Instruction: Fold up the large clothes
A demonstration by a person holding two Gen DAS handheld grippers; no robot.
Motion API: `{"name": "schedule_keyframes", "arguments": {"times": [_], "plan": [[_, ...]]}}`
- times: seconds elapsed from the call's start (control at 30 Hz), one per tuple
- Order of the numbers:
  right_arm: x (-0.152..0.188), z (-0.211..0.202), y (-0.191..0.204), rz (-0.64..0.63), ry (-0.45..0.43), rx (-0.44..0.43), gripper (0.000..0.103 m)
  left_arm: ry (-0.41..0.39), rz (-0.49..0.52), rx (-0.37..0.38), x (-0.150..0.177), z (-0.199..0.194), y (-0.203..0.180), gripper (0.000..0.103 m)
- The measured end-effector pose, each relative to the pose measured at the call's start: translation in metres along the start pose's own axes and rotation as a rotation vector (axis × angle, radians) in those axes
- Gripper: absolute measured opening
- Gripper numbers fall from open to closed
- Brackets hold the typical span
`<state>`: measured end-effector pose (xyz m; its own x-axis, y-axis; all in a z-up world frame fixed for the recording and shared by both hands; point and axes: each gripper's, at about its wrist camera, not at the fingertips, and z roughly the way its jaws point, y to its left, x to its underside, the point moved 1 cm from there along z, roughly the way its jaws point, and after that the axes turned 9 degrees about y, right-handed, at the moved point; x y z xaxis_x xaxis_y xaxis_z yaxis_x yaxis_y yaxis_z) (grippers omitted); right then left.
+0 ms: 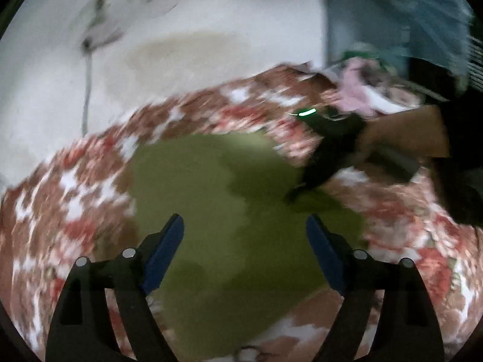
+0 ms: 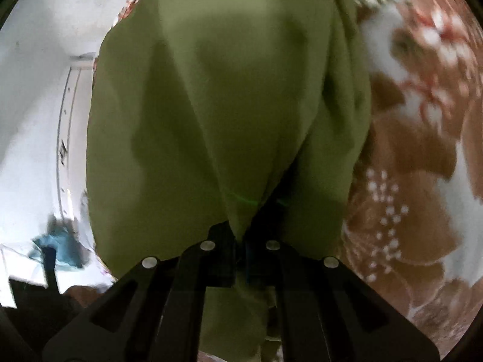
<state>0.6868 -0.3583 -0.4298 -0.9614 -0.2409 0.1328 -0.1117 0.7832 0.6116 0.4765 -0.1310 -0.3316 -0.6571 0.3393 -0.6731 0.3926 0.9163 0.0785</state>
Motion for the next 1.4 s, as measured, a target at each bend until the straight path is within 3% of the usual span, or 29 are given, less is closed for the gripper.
{"name": "schedule_keyframes", "arguments": {"times": [0.07, 0.13, 0.23, 0.3, 0.37, 0.43, 0.7, 0.8, 0.87, 0.93, 0.97, 1.0, 1.03, 1.13, 1.2, 1.4], "plan": [[0.007, -0.014, 0.018, -0.051, -0.019, 0.079, 0.004, 0.009, -0.012, -0.058, -0.003, 0.011, 0.018, 0.083], [0.011, -0.019, 0.033, -0.101, -0.019, 0.153, 0.004, 0.016, -0.018, -0.069, -0.008, 0.024, 0.032, 0.086], [0.009, -0.006, 0.028, -0.113, -0.02, 0.206, 0.006, 0.031, 0.044, 0.057, -0.007, 0.043, 0.034, 0.088], [0.01, 0.005, 0.02, -0.129, -0.019, 0.237, 0.011, 0.095, 0.057, 0.097, 0.01, 0.071, 0.038, 0.089], [0.015, 0.008, 0.012, -0.122, -0.042, 0.2, 0.012, 0.118, 0.107, 0.078, 0.031, 0.086, 0.038, 0.089], [0.022, 0.009, 0.01, -0.137, -0.056, 0.227, 0.012, 0.144, 0.17, 0.062, 0.048, 0.094, 0.037, 0.089], [0.03, 0.026, 0.019, -0.147, -0.026, 0.405, 0.011, 0.173, 0.216, 0.073, 0.058, 0.092, 0.041, 0.09], [0.031, 0.025, 0.037, -0.12, -0.03, 0.487, 0.015, 0.183, 0.227, 0.062, 0.055, 0.088, 0.04, 0.09], [0.038, 0.007, 0.055, -0.087, -0.068, 0.533, 0.015, 0.184, 0.238, 0.074, 0.047, 0.077, 0.038, 0.091], [0.042, -0.025, 0.078, -0.059, -0.165, 0.535, 0.02, 0.148, 0.232, 0.087, 0.038, 0.059, 0.039, 0.091], [0.041, -0.035, 0.089, -0.066, -0.204, 0.543, 0.031, 0.134, 0.226, 0.093, 0.034, 0.05, 0.04, 0.092], [0.038, -0.047, 0.1, -0.074, -0.261, 0.546, 0.044, 0.121, 0.211, 0.098, 0.029, 0.043, 0.042, 0.093], [0.032, -0.056, 0.108, -0.083, -0.317, 0.531, 0.048, 0.114, 0.194, 0.093, 0.025, 0.038, 0.044, 0.094], [-0.008, -0.059, 0.119, -0.084, -0.407, 0.5, 0.05, 0.097, 0.134, 0.07, 0.016, 0.038, 0.048, 0.095], [-0.039, -0.049, 0.116, -0.083, -0.452, 0.533, 0.05, 0.104, 0.09, 0.061, 0.016, 0.048, 0.048, 0.095], [-0.097, -0.015, 0.065, -0.078, -0.401, 0.646, 0.049, 0.15, 0.037, 0.014, 0.033, 0.086, 0.024, 0.095]]}}
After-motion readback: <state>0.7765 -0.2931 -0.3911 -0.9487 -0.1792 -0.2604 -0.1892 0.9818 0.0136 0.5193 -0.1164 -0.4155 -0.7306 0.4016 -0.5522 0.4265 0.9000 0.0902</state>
